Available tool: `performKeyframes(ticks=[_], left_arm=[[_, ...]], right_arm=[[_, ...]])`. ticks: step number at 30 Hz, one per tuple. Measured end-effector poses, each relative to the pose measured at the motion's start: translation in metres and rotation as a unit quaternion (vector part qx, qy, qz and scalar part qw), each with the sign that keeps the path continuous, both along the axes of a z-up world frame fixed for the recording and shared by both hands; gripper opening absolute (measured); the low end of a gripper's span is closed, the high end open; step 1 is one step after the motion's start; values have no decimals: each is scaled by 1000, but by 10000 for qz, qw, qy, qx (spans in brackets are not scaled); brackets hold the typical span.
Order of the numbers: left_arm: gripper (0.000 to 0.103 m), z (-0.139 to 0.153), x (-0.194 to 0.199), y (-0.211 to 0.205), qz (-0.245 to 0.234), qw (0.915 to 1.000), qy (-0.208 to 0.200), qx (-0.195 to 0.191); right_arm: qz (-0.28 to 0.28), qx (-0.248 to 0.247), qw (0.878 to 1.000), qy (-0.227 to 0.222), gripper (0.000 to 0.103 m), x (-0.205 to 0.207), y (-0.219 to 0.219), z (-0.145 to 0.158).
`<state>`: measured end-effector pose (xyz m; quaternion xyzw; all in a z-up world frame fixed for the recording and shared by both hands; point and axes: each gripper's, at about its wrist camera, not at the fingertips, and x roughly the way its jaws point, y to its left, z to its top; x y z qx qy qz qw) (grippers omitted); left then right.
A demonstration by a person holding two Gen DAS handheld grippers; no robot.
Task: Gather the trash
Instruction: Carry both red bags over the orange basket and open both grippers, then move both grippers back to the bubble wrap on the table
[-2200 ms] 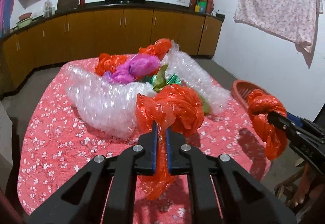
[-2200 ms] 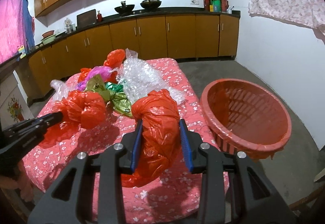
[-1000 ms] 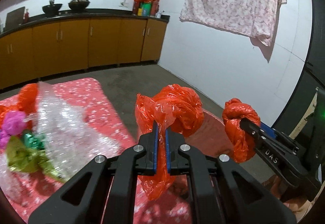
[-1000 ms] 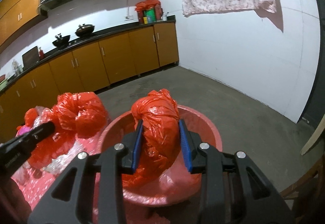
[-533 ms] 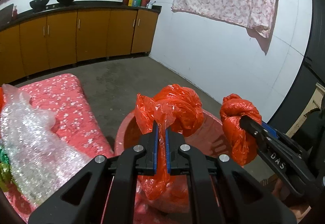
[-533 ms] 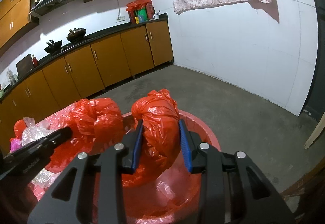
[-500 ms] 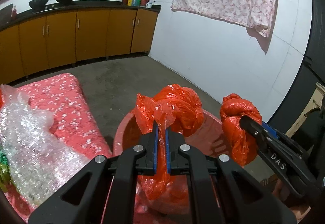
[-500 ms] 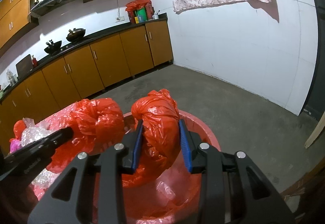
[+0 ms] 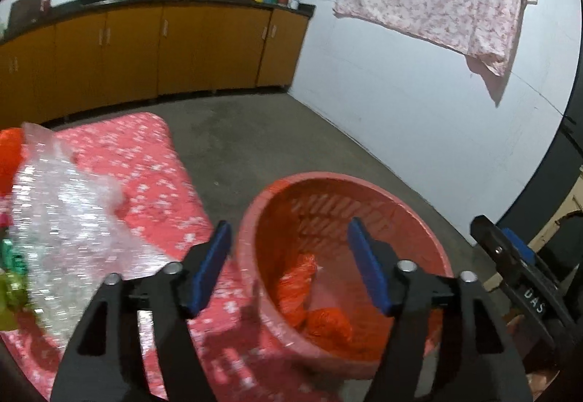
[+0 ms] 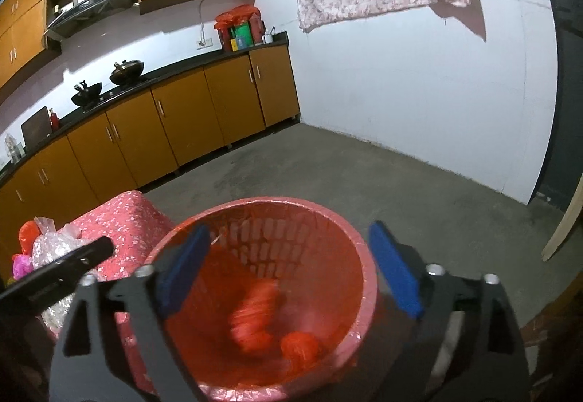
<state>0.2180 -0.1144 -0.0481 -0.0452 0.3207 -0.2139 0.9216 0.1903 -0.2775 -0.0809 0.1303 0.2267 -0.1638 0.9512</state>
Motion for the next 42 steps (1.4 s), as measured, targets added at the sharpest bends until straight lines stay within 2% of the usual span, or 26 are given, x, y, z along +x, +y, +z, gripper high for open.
performKeyframes(ticks=[2, 6, 12, 16, 23, 26, 29, 32, 36, 40, 42], left_arm=[[79, 6, -10, 9, 117, 9998, -147, 114], [90, 16, -28, 28, 388, 9979, -390, 353], [93, 26, -57, 80, 985, 9915, -601, 605], [94, 27, -74, 125, 1561, 9821, -679, 808], [95, 18, -89, 215, 2722, 9572, -427, 889], [95, 7, -91, 248, 3052, 9475, -289, 909], [95, -6, -88, 270, 3242, 9418, -71, 892], [95, -19, -82, 286, 3351, 9390, 142, 761], [95, -32, -73, 297, 3351, 9397, 357, 591], [95, -43, -64, 302, 3328, 9402, 568, 446], [94, -46, -63, 303, 3291, 9414, 611, 413]], right_arm=[[-61, -240, 9997, -65, 99, -4, 10, 4], [165, -406, 9990, -64, 99, -1, 30, 12], [669, -329, 9970, -183, 99, 2, 67, 26], [1126, -253, 9932, -162, 98, 7, 102, 30], [1928, -314, 9807, -16, 95, 24, 173, 31], [2163, -284, 9759, 75, 95, 33, 200, 28], [2346, -277, 9714, 218, 95, 46, 224, 22], [2539, -286, 9662, 352, 93, 58, 246, 14], [2843, -411, 9557, 637, 88, 74, 276, -4], [2964, -508, 9502, 820, 86, 82, 291, -16], [2986, -541, 9485, 912, 82, 86, 294, -20]])
